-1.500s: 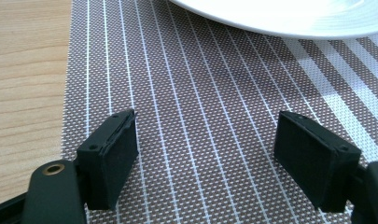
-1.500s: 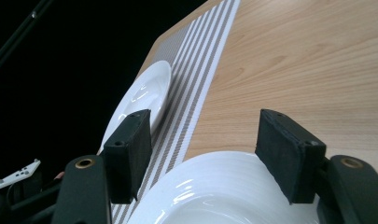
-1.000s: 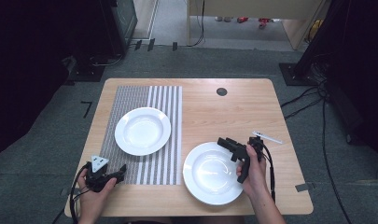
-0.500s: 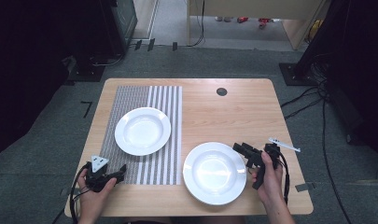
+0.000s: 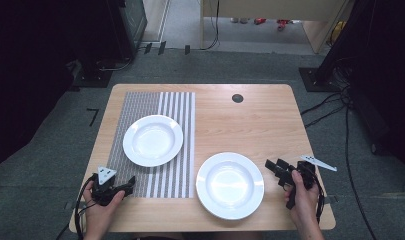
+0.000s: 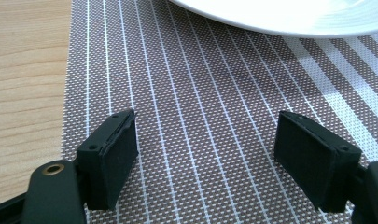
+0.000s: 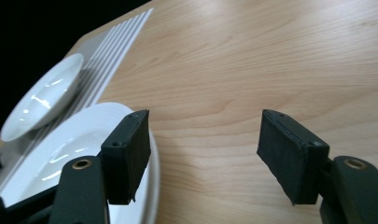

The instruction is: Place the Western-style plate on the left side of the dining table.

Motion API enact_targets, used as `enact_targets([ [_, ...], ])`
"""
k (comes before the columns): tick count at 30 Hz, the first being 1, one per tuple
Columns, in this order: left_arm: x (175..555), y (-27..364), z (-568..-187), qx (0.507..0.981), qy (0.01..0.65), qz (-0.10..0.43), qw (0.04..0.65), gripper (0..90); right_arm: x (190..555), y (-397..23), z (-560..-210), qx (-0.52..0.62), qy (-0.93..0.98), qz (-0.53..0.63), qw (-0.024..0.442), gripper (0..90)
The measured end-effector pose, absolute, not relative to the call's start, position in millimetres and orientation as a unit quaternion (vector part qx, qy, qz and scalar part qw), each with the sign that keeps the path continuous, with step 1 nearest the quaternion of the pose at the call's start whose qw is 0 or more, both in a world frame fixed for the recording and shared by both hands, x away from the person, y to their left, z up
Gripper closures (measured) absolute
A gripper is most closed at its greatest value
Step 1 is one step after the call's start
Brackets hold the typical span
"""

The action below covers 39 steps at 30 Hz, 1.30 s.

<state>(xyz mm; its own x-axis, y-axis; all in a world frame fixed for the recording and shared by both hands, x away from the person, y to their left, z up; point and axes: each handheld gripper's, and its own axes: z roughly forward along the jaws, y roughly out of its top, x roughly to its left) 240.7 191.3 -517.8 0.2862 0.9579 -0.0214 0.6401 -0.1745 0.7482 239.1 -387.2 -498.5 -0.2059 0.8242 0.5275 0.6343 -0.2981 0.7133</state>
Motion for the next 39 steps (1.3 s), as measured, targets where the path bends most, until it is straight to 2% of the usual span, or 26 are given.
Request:
enact_targets([
  [3,240.7,191.3,-517.8,0.729,0.548,0.237,0.335,21.8,236.4,-391.8,-499.5,0.625,0.589,0.501,0.105,33.5],
  [4,240.7,191.3,-517.8,0.729,0.548,0.237,0.335,21.7,233.7,-394.8,-500.1,0.627,0.604,0.474,0.136,32.8],
  [10,240.7,191.4,-517.8,0.729,0.548,0.237,0.335,21.8,228.1,-397.2,-503.6,0.62,0.641,0.402,0.21,29.5],
  [13,240.7,191.5,-517.8,0.729,0.548,0.237,0.335,21.8,226.5,-395.5,-507.0,0.611,0.661,0.368,0.233,27.5],
  [20,240.7,191.8,-517.7,0.728,0.549,0.236,0.336,21.8,228.1,-391.0,-521.7,0.612,0.683,0.316,0.243,24.4],
  [29,240.7,192.0,-517.8,0.727,0.549,0.235,0.338,21.8,228.3,-387.9,-525.0,0.611,0.679,0.313,0.261,21.0],
  [32,240.7,192.3,-517.8,0.726,0.55,0.234,0.339,21.8,228.7,-387.8,-525.2,0.617,0.677,0.308,0.259,14.2],
  [39,240.7,192.7,-517.8,0.725,0.551,0.233,0.341,21.8,228.2,-387.9,-525.4,0.618,0.677,0.306,0.259,13.8],
])
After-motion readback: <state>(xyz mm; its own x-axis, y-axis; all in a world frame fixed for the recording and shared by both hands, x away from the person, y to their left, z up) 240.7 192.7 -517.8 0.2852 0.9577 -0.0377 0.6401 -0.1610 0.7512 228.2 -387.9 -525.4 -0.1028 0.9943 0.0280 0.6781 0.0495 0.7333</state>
